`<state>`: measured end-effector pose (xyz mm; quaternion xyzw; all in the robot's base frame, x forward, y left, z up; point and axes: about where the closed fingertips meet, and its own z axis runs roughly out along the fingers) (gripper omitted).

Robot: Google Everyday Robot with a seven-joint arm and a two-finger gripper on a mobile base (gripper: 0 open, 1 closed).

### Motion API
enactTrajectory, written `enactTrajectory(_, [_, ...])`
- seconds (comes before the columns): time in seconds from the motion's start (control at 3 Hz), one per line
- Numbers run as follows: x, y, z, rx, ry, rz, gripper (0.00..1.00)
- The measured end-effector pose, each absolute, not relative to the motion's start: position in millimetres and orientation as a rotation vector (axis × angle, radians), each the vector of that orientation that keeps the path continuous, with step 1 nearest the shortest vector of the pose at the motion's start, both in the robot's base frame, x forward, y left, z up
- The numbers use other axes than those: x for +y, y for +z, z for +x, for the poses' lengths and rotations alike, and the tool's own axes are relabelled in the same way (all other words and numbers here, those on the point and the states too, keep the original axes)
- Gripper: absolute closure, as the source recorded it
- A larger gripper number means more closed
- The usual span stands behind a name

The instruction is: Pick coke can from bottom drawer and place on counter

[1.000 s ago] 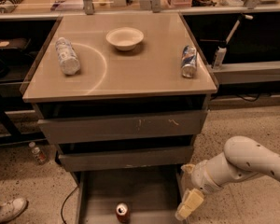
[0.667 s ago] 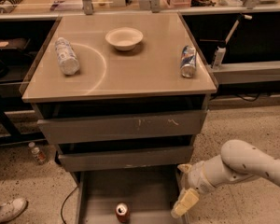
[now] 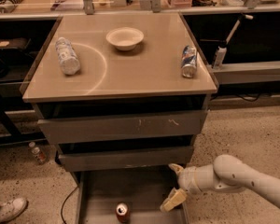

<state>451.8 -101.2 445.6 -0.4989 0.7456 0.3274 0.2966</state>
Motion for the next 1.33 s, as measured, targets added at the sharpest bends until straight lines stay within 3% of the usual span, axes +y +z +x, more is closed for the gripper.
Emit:
enactTrajectory(0.67, [-92.2, 429.7, 445.2, 1.957, 0.911, -1.327, 0.00])
enactTrajectory(1.33, [-53.1, 349.9, 442.8, 1.921, 1.002, -1.300, 0.00])
